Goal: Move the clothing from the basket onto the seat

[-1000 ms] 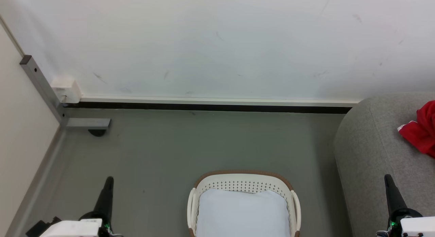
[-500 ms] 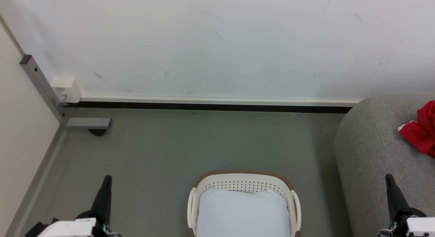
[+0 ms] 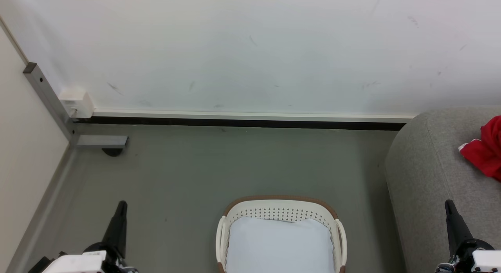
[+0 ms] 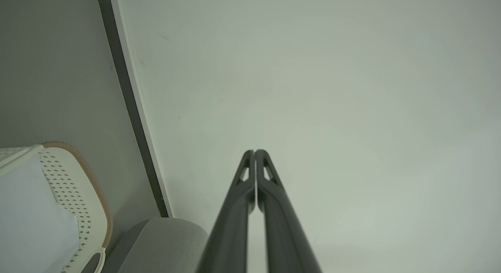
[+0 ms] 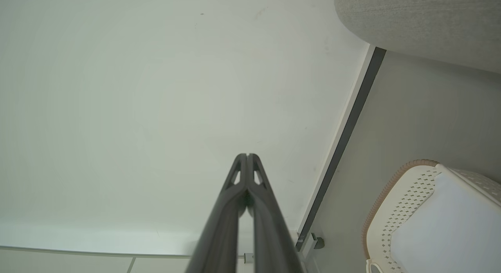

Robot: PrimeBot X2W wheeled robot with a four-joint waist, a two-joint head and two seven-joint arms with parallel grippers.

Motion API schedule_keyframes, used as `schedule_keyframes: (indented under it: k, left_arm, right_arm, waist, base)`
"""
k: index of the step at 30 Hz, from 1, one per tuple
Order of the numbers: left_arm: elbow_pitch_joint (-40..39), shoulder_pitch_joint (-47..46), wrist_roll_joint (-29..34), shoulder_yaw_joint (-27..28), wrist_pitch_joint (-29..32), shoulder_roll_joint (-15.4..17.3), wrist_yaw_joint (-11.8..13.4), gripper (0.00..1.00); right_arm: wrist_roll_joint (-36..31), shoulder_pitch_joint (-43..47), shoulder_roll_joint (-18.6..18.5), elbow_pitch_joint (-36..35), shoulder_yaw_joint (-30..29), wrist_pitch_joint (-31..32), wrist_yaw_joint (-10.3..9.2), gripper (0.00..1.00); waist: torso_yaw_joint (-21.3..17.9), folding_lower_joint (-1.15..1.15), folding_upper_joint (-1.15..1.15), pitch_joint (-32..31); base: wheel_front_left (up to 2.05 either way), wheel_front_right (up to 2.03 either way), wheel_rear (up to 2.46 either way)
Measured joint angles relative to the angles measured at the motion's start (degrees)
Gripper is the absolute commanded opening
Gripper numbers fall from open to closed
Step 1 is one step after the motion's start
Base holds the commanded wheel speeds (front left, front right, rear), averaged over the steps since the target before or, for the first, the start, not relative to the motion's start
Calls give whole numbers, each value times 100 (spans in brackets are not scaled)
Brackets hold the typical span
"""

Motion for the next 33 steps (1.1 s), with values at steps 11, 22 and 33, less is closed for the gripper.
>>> schedule_keyframes:
  k: [11,22,33]
  left_arm:
    - [0,-1,0,0,1,0,0,0]
    - [-1,-1,0,0,1,0,0,0]
    - [-1,-1,0,0,1,0,0,0]
  right_arm:
    - [0,-1,1,-1,1,0,0,0]
    - [0,-1,1,-1,-1,0,0,0]
    - [0,-1,1,-1,0,0,0,0]
  waist:
    - [0,0,0,0]
    - [0,0,0,0]
    - [0,0,0,0]
  base:
    - [0,0,0]
    - [0,0,0]
    - [0,0,0]
